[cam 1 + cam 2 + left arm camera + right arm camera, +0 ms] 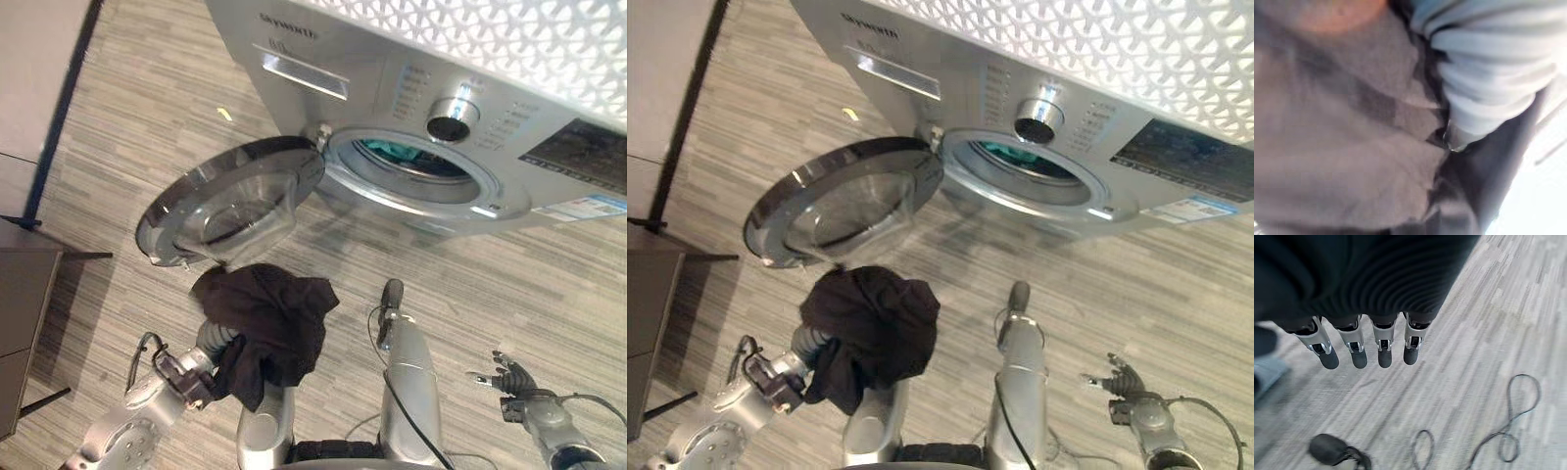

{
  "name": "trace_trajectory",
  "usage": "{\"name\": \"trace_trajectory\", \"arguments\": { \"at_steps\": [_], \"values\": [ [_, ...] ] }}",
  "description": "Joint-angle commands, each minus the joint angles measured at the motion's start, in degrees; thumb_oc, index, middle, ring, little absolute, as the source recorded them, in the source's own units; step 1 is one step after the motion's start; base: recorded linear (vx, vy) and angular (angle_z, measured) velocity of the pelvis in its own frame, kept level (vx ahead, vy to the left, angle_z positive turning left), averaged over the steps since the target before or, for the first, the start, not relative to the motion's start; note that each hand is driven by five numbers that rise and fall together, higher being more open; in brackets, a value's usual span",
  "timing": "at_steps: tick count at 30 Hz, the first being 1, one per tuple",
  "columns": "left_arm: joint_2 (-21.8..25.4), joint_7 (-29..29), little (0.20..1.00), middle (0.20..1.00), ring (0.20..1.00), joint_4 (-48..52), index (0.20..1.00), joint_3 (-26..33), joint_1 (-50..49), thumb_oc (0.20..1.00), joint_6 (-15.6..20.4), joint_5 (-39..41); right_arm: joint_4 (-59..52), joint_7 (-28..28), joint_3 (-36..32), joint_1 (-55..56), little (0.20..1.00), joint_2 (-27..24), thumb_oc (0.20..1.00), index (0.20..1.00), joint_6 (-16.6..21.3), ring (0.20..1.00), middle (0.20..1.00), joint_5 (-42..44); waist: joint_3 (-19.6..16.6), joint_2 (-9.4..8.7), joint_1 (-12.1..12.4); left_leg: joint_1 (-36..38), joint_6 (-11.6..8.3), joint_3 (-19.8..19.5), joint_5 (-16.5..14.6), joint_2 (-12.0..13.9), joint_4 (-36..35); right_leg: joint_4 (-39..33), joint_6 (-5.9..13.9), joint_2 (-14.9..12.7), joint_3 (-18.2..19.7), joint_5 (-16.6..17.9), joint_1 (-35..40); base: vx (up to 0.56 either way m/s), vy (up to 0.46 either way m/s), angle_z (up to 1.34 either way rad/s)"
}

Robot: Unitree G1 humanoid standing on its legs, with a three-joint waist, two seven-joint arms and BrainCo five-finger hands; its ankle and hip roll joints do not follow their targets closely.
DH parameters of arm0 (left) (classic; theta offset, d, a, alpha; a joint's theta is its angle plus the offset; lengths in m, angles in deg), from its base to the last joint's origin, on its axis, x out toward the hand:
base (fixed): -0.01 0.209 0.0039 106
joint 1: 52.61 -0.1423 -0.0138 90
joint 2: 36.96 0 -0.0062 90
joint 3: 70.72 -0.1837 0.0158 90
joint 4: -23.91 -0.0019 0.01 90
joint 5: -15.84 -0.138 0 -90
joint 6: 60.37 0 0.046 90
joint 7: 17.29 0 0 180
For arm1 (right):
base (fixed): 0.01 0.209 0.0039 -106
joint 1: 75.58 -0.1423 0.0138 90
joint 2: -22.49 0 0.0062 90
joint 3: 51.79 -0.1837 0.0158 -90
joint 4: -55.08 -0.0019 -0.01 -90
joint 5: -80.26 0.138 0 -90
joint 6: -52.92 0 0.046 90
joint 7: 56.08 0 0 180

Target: Grab the laundry basket,head to the washer,open it,put in the laundry and shut it.

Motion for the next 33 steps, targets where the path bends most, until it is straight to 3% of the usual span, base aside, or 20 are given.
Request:
{"name": "trace_trajectory", "arguments": {
  "at_steps": [1, 5, 7, 14, 19, 22, 24, 31, 33],
  "values": [
    [0.7, 0.8, 0.200, 0.200, 0.200, 3.3, 0.200, 1.4, -3.4, 0.200, 3.4, -2.3, 0.4, 0.2, 1.3, 5.2, 1.000, -0.3, 1.000, 1.000, 0.4, 1.000, 1.000, 1.4, -4.1, -1.47, -1.1, -4.0, 0.97, 0.5, -4.2, -0.5, 9.6, -7.8, 2.90, 0.1, -0.4, 5.3, 3.5, -0.03, -0.025, 0.11],
    [-0.4, -0.6, 0.200, 0.200, 0.200, 2.1, 0.200, 0.0, -0.8, 0.200, 4.1, -2.4, 0.8, -0.3, 0.8, 5.3, 1.000, 0.4, 1.000, 1.000, 0.4, 1.000, 1.000, 3.7, -4.6, -1.93, -1.5, -7.6, 0.80, 0.3, -5.8, 0.5, 14.0, -2.8, 2.59, 0.0, -0.1, 3.8, -0.5, 0.01, -0.022, 0.05],
    [-1.9, -1.3, 0.200, 0.200, 0.200, 0.0, 0.200, -0.7, 0.4, 0.200, 4.2, -3.5, 1.3, -0.8, 0.9, 5.6, 1.000, 1.2, 1.000, 1.000, 0.2, 1.000, 1.000, 4.9, -4.8, -2.24, -1.5, -8.8, 0.60, -0.1, -8.4, 1.4, 16.9, 0.1, 2.86, 0.6, 0.4, 1.3, -2.2, 0.07, -0.036, -0.03],
    [-7.0, -3.7, 0.200, 0.200, 0.200, -7.2, 0.200, -2.6, 5.5, 0.200, 5.3, -6.9, -1.0, -0.9, 1.0, 6.3, 1.000, 3.2, 1.000, 1.000, 0.1, 1.000, 1.000, 8.1, -5.2, -3.72, -2.4, -12.6, 0.58, 0.0, -9.4, 2.1, 19.4, 1.6, 2.66, 1.3, 0.8, 0.6, -5.9, 0.00, -0.011, -0.09],
    [-20.2, -11.2, 0.200, 0.200, 0.200, -17.9, 0.200, -3.5, 17.7, 0.200, 9.2, -11.6, -2.5, -0.1, 3.3, 6.7, 1.000, 6.1, 1.000, 1.000, -0.3, 1.000, 1.000, 8.6, -5.7, -5.83, -3.8, -15.6, 0.50, 0.3, -10.0, 2.9, 20.7, 2.2, 2.46, 2.0, 1.4, 0.6, -9.2, 0.02, -0.013, -0.05],
    [-29.2, -18.4, 0.200, 0.200, 0.200, -28.0, 0.200, -4.8, 31.6, 0.200, 12.7, -13.2, -2.3, 1.4, 5.3, 5.0, 1.000, 7.2, 1.000, 1.000, -0.9, 1.000, 1.000, 8.6, -6.2, -6.72, -5.5, -17.2, 0.36, 0.1, -10.3, 3.2, 21.1, 2.8, 2.35, 2.4, 1.5, 0.1, -10.9, 0.05, -0.020, -0.07],
    [-31.4, -21.1, 0.200, 0.200, 0.200, -31.6, 0.200, -3.8, 36.7, 0.200, 13.8, -12.7, -3.2, 2.4, 5.0, 4.4, 1.000, 7.9, 1.000, 1.000, -0.9, 1.000, 1.000, 10.5, -6.4, -7.09, -6.5, -17.6, 0.17, 0.1, -10.2, 3.6, 20.9, 2.7, 2.32, 2.8, 1.5, 0.2, -11.6, 0.05, -0.018, -0.12],
    [-34.6, -28.3, 0.200, 0.200, 0.200, -43.4, 0.200, 1.3, 49.9, 0.200, 18.2, -11.1, -5.1, 2.5, 7.7, 3.8, 1.000, 8.7, 1.000, 1.000, -0.7, 1.000, 1.000, 11.8, -7.6, -8.44, -9.1, -19.0, -0.30, -0.4, -10.4, 4.8, 21.2, 2.1, 2.28, 4.3, 1.8, 0.2, -13.3, 0.05, -0.035, -0.13],
    [-33.4, -30.9, 0.200, 0.200, 0.200, -50.6, 0.200, 4.6, 56.8, 0.200, 19.1, -9.9, -6.0, 2.3, 8.9, 3.7, 1.000, 8.6, 1.000, 1.000, -0.8, 1.000, 1.000, 12.3, -8.0, -9.30, -10.5, -20.1, -0.53, -0.6, -10.7, 5.7, 22.0, 2.2, 2.23, 5.0, 1.9, 0.0, -14.3, 0.07, -0.050, -0.08]
  ]
}}
